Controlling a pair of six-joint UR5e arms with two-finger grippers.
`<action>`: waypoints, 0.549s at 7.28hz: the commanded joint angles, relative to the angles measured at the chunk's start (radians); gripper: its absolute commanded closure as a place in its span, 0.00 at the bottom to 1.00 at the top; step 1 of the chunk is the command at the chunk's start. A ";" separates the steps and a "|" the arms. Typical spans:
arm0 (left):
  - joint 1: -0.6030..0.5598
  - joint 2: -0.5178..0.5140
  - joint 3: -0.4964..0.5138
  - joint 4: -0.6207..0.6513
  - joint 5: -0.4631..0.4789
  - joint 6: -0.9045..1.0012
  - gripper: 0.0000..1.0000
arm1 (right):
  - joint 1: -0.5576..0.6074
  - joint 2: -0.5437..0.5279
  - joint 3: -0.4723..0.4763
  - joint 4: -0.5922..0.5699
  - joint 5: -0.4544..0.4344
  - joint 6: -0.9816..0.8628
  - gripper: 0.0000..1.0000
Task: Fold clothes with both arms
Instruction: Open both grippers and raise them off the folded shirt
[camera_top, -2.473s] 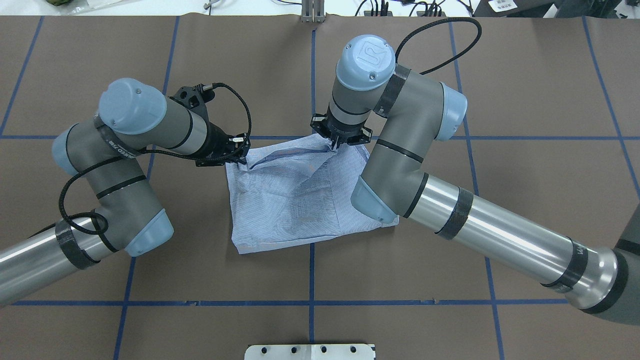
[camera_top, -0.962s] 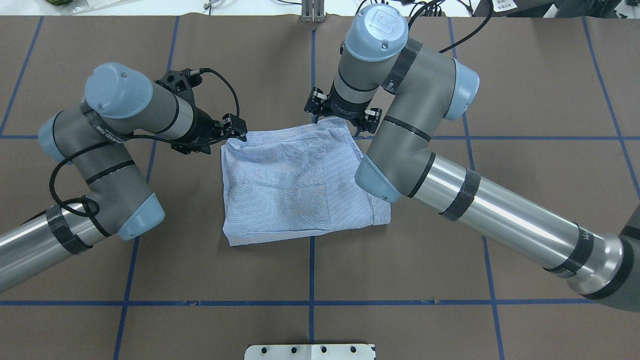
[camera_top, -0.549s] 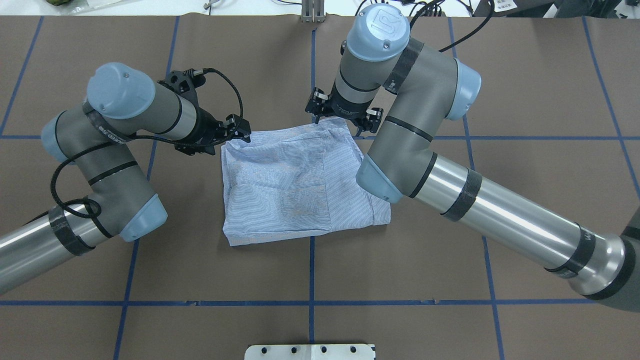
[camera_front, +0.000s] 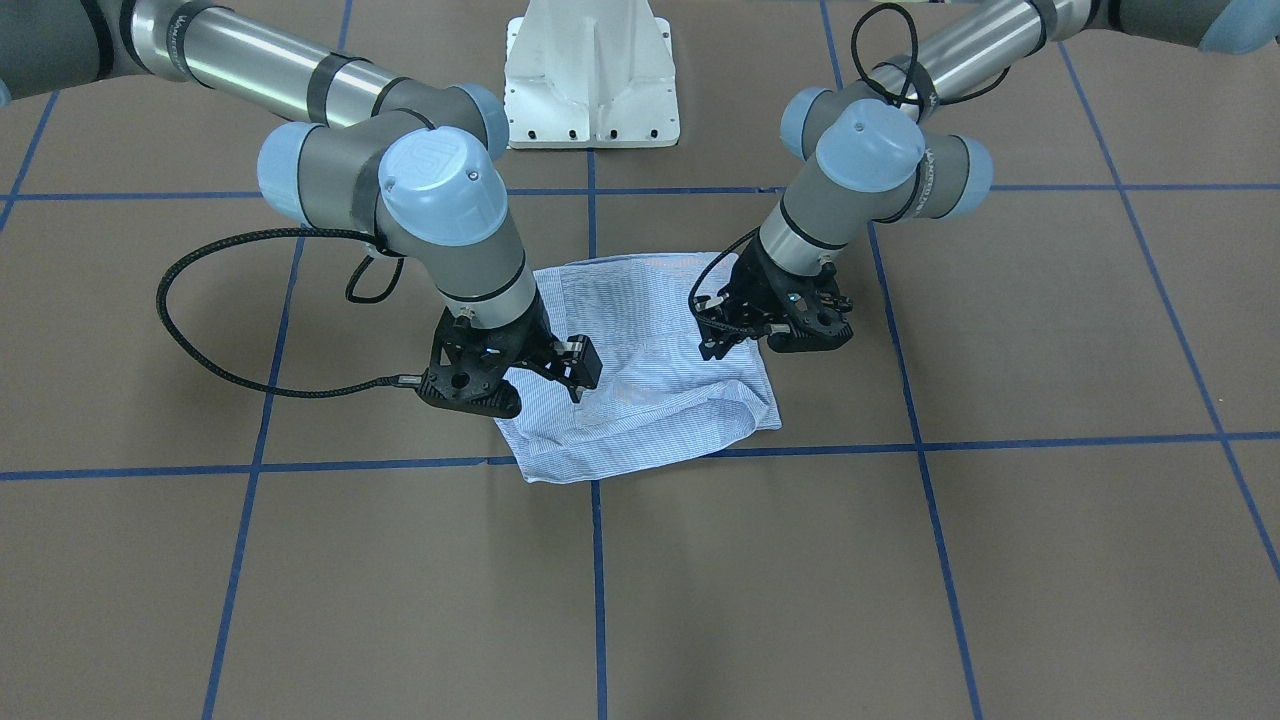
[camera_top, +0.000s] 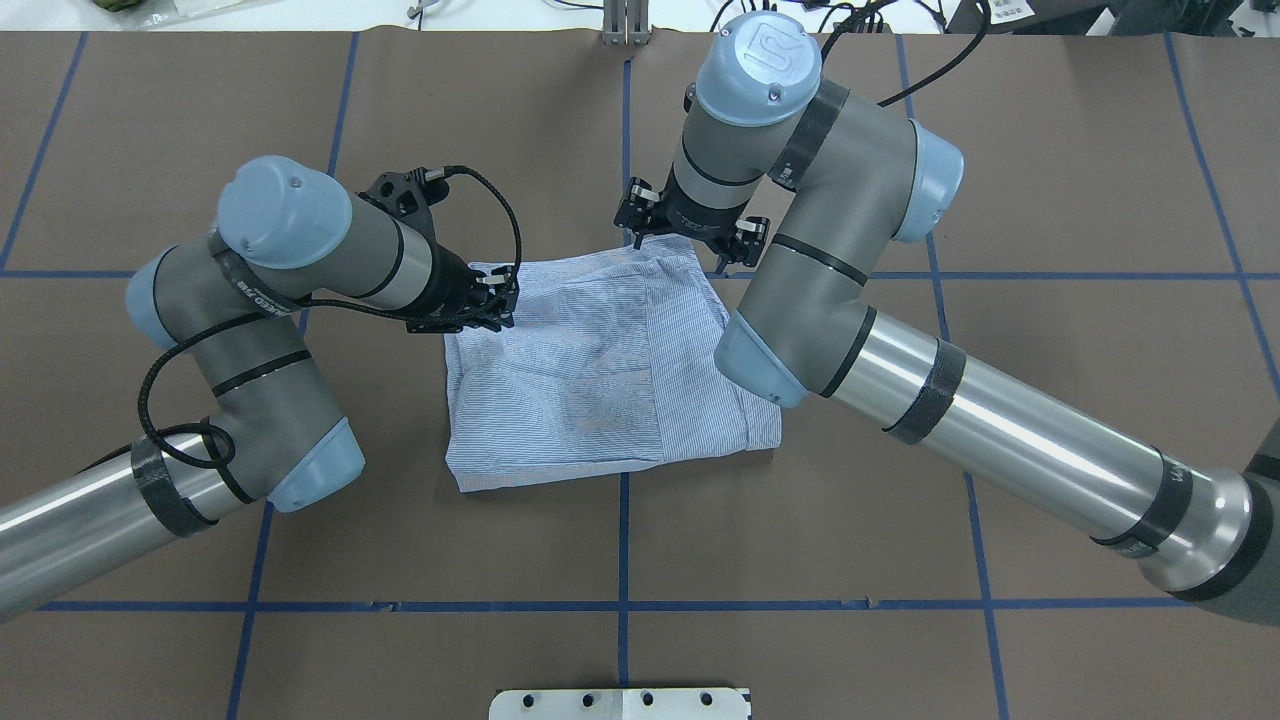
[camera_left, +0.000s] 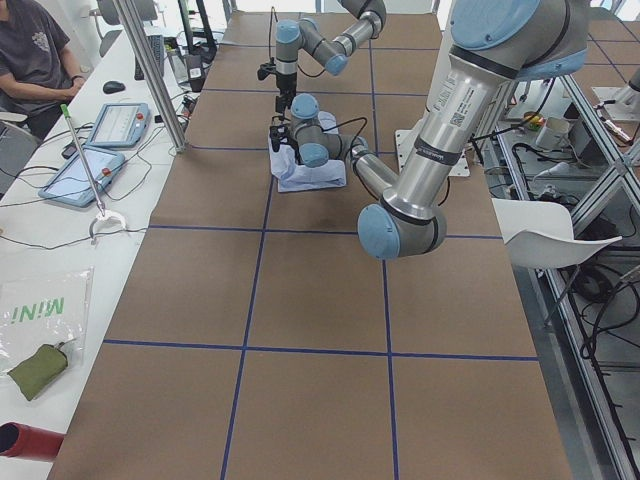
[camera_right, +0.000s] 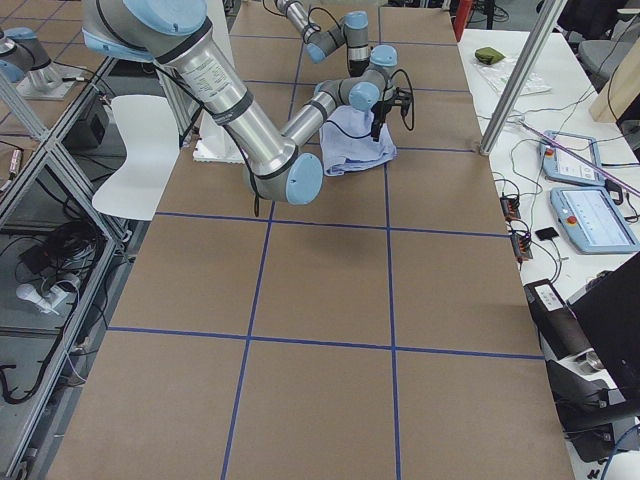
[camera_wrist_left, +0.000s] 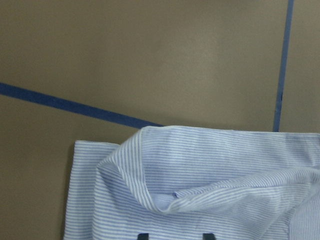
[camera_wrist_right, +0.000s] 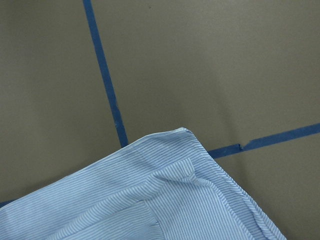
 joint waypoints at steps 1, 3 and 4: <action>0.008 -0.005 0.022 -0.001 0.002 0.007 1.00 | 0.000 -0.001 0.000 0.001 -0.001 0.001 0.01; 0.007 -0.009 0.055 -0.004 0.005 0.010 1.00 | 0.002 -0.002 -0.002 0.001 -0.002 -0.001 0.01; 0.007 -0.037 0.097 -0.016 0.009 0.010 1.00 | 0.002 -0.002 -0.002 0.001 -0.005 -0.001 0.00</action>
